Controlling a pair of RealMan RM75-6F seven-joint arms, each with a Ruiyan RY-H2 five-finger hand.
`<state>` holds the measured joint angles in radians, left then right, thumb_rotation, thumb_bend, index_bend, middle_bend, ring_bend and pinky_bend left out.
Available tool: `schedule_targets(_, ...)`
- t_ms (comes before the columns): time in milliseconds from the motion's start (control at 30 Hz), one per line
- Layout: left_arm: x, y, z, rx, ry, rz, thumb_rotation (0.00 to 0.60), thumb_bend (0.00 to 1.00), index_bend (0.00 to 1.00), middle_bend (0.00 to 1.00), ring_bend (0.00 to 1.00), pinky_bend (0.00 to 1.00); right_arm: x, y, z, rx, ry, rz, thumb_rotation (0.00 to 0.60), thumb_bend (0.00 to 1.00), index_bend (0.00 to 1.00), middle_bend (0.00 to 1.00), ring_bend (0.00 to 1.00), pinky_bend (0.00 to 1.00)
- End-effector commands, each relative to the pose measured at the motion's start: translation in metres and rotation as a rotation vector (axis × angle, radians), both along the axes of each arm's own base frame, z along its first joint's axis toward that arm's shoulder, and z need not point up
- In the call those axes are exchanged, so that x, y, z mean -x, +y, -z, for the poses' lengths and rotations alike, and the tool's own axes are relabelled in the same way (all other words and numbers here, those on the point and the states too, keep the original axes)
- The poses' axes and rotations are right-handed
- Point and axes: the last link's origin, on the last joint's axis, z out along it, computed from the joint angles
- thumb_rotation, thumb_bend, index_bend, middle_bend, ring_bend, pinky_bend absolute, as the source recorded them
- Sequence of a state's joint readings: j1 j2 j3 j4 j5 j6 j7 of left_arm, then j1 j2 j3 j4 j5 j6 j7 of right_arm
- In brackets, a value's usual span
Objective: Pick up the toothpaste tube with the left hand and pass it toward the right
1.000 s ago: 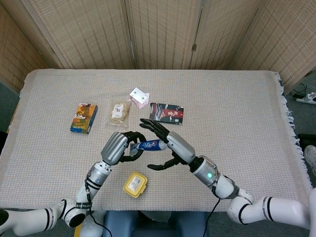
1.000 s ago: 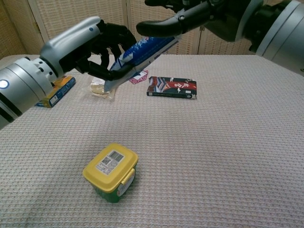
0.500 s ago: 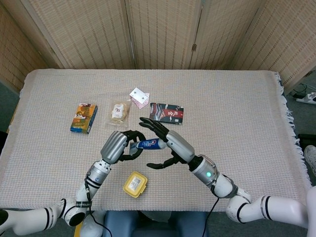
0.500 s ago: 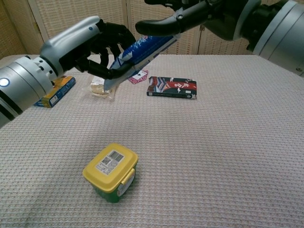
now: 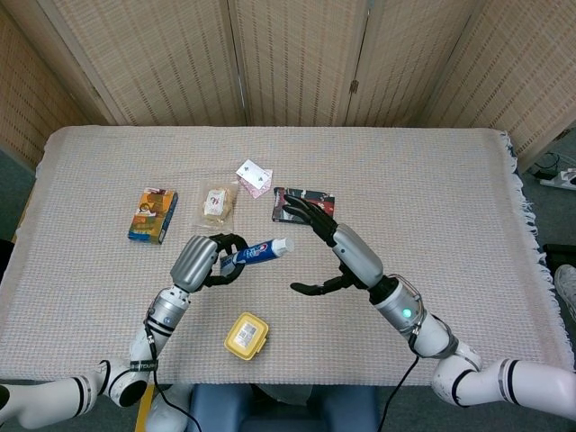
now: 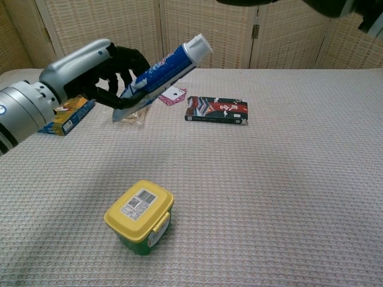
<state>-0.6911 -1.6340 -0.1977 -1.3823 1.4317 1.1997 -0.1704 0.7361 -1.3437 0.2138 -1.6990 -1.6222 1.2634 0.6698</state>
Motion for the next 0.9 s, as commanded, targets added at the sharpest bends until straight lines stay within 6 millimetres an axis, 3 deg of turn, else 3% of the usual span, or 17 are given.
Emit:
schedule_targets(33, 0.021, 0.009, -0.002, -0.009, 0.143, -0.076, 0.600, 0.76, 0.74, 0.82, 0.70, 0.72, 0.009, 0.003, -0.012, 0.049, 0.054, 0.004, 0.570, 0.25, 0.00, 0.00, 0.00, 0.00)
schedule_targets(233, 0.051, 0.020, 0.004, -0.035, 0.414, -0.152, 0.600, 0.76, 0.71, 0.82, 0.65, 0.65, 0.034, 0.009, -0.027, 0.107, 0.159, 0.043, 0.566, 0.25, 0.00, 0.00, 0.00, 0.00)
schedule_targets(533, 0.071, 0.025, 0.016, -0.036, 0.600, -0.238, 0.600, 0.71, 0.56, 0.64, 0.50, 0.55, 0.065, 0.022, -0.038, 0.164, 0.250, 0.094, 0.566, 0.25, 0.00, 0.00, 0.00, 0.00)
schedule_targets(733, 0.073, 0.022, 0.021, -0.026, 0.645, -0.269, 0.600, 0.48, 0.31, 0.45, 0.33, 0.38, 0.089, 0.027, -0.043, 0.195, 0.322, 0.144, 0.565, 0.25, 0.00, 0.00, 0.00, 0.00)
schedule_targets(900, 0.073, 0.017, 0.012, -0.028, 0.621, -0.282, 0.600, 0.43, 0.17, 0.35, 0.25, 0.28, 0.111, 0.033, -0.052, 0.231, 0.391, 0.198, 0.564, 0.25, 0.00, 0.00, 0.00, 0.00)
